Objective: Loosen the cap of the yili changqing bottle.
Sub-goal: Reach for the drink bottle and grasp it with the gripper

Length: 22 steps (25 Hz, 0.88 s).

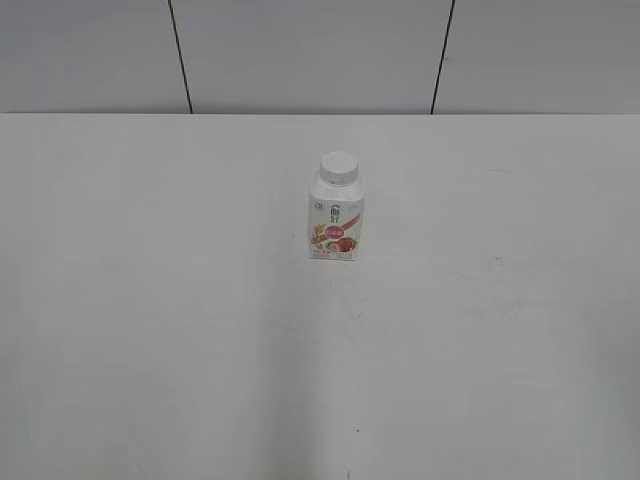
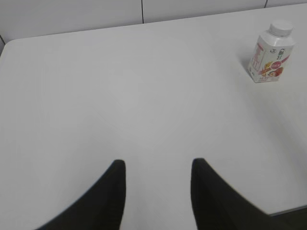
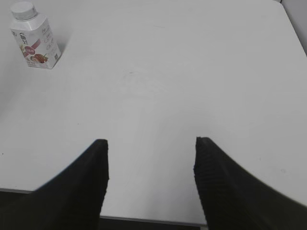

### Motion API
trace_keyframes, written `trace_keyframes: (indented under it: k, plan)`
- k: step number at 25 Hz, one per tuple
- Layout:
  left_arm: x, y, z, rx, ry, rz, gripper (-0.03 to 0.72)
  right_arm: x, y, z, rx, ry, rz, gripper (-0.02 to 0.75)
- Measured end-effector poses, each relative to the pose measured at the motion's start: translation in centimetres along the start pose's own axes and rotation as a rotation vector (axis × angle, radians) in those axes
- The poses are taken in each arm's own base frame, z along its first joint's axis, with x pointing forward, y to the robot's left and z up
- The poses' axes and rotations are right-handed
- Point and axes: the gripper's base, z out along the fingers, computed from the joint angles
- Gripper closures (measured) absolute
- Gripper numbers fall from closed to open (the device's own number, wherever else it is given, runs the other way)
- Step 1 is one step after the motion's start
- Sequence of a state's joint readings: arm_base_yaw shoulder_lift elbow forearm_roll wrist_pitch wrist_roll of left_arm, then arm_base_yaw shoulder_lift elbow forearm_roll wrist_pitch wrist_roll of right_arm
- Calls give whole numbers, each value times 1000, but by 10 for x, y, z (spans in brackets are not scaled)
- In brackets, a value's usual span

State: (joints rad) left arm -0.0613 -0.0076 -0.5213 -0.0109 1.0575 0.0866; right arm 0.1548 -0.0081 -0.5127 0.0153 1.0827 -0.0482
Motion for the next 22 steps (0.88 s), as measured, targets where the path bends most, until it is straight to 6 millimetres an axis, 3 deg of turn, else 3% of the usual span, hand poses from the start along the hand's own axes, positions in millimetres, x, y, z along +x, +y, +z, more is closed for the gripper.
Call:
trace_keyframes:
  k: [8, 12, 14, 19, 22]
  plan:
    - [-1, 1, -1, -11, -12, 5, 396, 0, 0, 0, 0, 0, 0, 278]
    - [-12, 3, -3, -30, -103, 13, 388, 0, 0, 0, 0, 0, 0, 278]
    - [-19, 3, -1, -30, -139, 12, 344, 0, 0, 0, 0, 0, 0, 278]
    - [-36, 2, 16, 4, -135, -15, 106, 0, 0, 0, 0, 0, 0, 278]
    - [-50, 3, 31, 6, -150, -16, 50, 0, 0, 0, 0, 0, 0, 278]
